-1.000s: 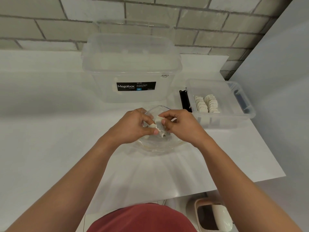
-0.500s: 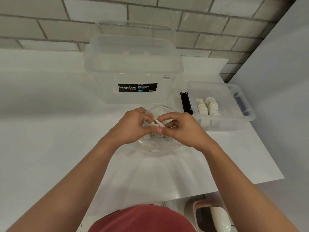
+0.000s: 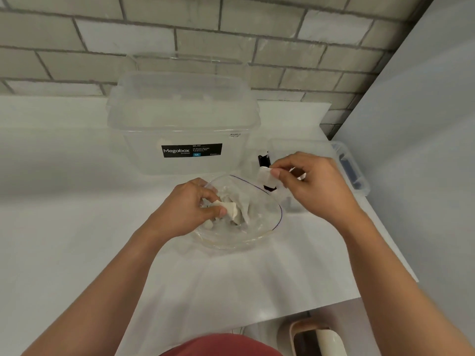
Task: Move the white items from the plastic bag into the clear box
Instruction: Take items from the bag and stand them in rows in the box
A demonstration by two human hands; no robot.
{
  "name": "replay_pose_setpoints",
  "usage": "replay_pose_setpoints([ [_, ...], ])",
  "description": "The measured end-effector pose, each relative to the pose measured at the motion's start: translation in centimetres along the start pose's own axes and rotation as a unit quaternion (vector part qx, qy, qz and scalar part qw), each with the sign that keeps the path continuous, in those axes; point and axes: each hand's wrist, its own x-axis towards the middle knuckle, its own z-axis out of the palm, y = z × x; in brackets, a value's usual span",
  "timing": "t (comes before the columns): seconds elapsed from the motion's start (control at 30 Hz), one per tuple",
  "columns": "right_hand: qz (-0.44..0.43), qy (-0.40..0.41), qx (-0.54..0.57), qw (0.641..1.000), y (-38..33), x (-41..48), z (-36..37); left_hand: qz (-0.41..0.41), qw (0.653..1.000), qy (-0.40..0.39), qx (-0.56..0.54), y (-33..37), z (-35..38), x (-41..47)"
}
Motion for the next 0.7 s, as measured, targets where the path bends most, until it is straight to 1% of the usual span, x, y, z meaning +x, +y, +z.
replay_pose_setpoints([
  [0.13, 0.023, 0.03, -0.064, 0.997, 2.8, 1.7, -6.0, -0.009, 1.0, 0.011, -0.005, 0.8, 0.0, 0.5],
  [0.2, 0.045, 0.016, -0.111, 0.993, 5.0, 3.0, -8.0, -0.017, 1.0, 0.021, -0.013, 1.0, -0.1, 0.7],
  [0.23, 0.056, -0.017, -0.139, 0.988, 6.3, 3.7, -8.6, -0.024, 0.999, 0.027, -0.016, 1.0, -0.1, 0.9],
  [0.27, 0.069, -0.07, -0.158, 0.982, 7.5, 4.3, -8.9, -0.031, 0.999, 0.032, -0.018, 1.0, -0.2, 1.0],
  [0.33, 0.09, -0.196, -0.17, 0.962, 9.7, 5.3, -8.7, -0.044, 0.998, 0.037, -0.016, 1.0, -0.2, 1.2],
  [0.4, 0.105, -0.273, -0.171, 0.941, 11.5, 6.2, -7.7, -0.051, 0.998, 0.037, -0.018, 1.2, 0.0, 1.4],
  [0.5, 0.121, -0.354, -0.191, 0.908, 12.9, 7.2, -6.2, -0.059, 0.997, 0.037, -0.024, 1.6, 0.5, 1.7],
  [0.57, 0.121, -0.393, -0.211, 0.887, 13.7, 7.7, -5.3, -0.06, 0.997, 0.04, -0.026, 1.8, 0.7, 1.9],
  [0.7, 0.131, -0.428, -0.242, 0.861, 15.6, 8.5, -3.9, -0.068, 0.996, 0.05, -0.03, 1.9, 0.6, 2.0],
])
